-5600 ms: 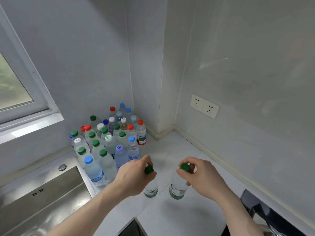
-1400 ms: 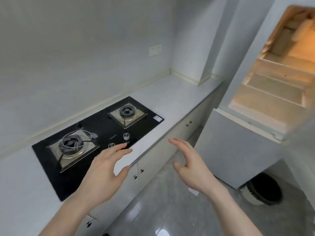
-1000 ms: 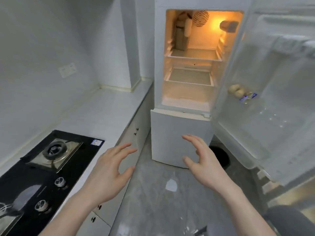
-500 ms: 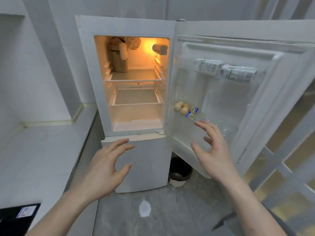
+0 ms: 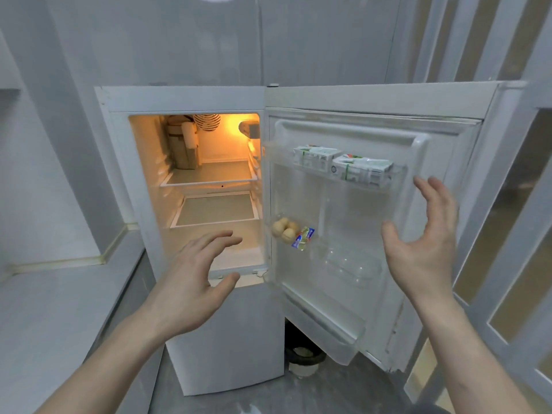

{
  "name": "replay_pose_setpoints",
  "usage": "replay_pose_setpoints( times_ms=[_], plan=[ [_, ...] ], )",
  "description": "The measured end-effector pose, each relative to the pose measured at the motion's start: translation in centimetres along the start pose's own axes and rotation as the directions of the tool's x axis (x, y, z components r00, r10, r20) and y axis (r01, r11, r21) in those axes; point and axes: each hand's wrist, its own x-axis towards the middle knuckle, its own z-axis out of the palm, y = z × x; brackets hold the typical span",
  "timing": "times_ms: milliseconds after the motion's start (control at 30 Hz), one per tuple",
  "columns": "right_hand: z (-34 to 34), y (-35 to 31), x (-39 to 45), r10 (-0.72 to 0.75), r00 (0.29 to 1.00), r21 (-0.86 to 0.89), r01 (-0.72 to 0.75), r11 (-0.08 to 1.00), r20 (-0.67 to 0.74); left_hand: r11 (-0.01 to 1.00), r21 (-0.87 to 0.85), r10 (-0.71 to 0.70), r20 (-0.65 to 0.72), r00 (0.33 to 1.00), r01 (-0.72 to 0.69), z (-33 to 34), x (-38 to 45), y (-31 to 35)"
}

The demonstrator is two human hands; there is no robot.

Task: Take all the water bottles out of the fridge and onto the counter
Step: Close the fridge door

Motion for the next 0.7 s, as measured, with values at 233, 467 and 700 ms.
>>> replay_pose_setpoints(
  times_ms=[233,467,700],
  plan=[
    [-1.0,5.5,3.8,0.029,0.992,-0.077,-0.020,0.997,0.121,0.999,0.012,-0.037,-0.040,0.999,0.037,2.8,1.4,4.5],
    [1.5,8.7,4.3,0.009,0.958,-0.122,0.027,0.992,0.285,0.996,0.026,-0.082,-0.063,0.995,0.084,4.0,0.8,6.6],
    [1.9,8.2,3.8,0.047,0.951,-0.131,-0.007,0.991,0.307,0.985,0.038,-0.168,-0.066,0.984,0.170,4.3,-0.8,6.5]
  ],
)
